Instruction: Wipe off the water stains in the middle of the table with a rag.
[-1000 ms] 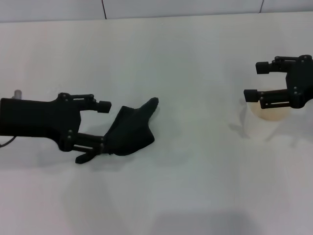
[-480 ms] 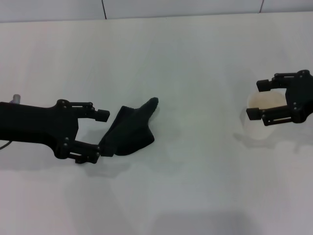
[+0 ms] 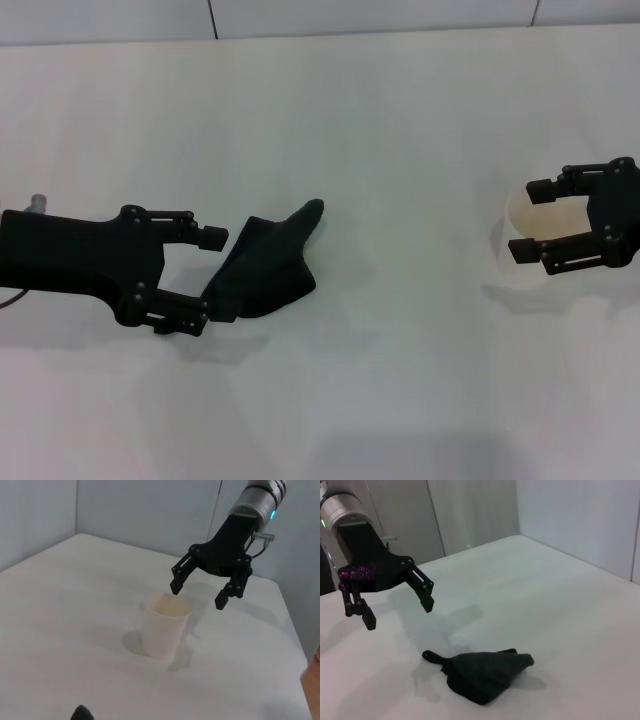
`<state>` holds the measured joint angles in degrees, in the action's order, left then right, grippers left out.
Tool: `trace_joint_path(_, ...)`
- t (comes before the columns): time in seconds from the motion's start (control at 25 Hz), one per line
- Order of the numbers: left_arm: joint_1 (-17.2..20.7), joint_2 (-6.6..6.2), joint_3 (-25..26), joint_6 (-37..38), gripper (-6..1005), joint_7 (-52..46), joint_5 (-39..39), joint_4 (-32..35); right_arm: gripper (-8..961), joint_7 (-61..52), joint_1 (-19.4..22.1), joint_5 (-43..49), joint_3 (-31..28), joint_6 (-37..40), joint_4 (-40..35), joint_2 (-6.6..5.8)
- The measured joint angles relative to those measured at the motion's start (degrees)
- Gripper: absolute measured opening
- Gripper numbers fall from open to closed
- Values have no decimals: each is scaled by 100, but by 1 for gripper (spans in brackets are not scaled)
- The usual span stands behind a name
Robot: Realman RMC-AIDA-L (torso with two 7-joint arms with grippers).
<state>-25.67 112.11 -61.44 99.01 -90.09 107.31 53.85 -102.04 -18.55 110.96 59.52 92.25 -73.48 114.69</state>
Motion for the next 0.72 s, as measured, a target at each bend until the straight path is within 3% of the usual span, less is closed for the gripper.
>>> trace_joint_path(0.72, 1, 67, 0, 4, 867, 8, 1, 3, 837, -6, -8, -57, -2, 27, -88, 24)
